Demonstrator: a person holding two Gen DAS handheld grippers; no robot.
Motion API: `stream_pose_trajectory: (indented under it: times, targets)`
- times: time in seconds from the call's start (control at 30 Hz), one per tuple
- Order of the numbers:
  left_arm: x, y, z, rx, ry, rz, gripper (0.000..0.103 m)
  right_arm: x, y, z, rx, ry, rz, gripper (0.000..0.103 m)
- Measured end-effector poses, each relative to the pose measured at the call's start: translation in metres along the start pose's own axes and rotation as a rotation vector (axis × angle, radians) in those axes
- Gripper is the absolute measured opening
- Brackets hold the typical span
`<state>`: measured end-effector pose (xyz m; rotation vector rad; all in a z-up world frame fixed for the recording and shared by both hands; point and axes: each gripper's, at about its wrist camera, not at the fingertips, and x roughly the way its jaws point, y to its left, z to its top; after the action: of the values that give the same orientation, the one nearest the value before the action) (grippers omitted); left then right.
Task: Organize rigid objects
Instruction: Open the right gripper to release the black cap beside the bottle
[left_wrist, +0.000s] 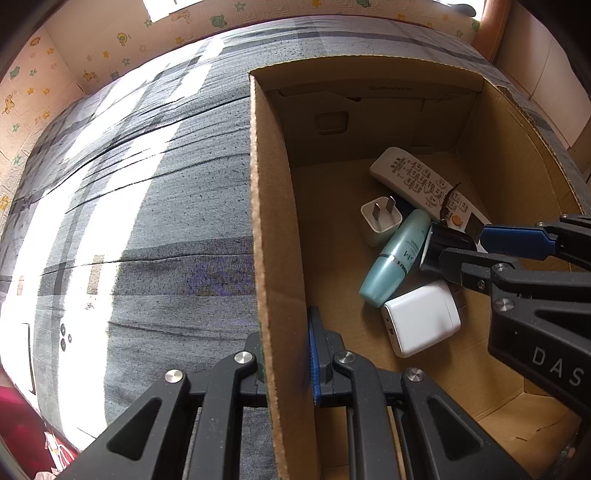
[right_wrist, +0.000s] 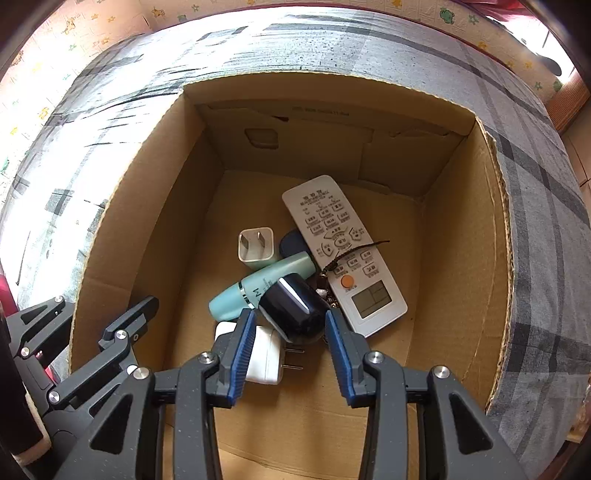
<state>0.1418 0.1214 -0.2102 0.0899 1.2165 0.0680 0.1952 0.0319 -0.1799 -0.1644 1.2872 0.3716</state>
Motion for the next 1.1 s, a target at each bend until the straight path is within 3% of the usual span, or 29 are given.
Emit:
stream_pose_trajectory:
  times: [0.33,0.67,1.1]
  targets:
    - [0.000,0.001,-0.001,-0.001,0.000,0.001,0.014,-0.013,-0.003,-0.003,0.007,-0.026,0.002,0.042]
    - [-0.002,-0.004,0.001,0.009,0.001,0.015,0.014,-0.053,-0.011,-0.014,0.028,-0.075,-0.018,0.043]
    - [-0.007,-0.011,0.003,0.021,-0.001,0.037,0.014,-0.097,-0.029,-0.045,0.079,-0.136,-0.040,0.052]
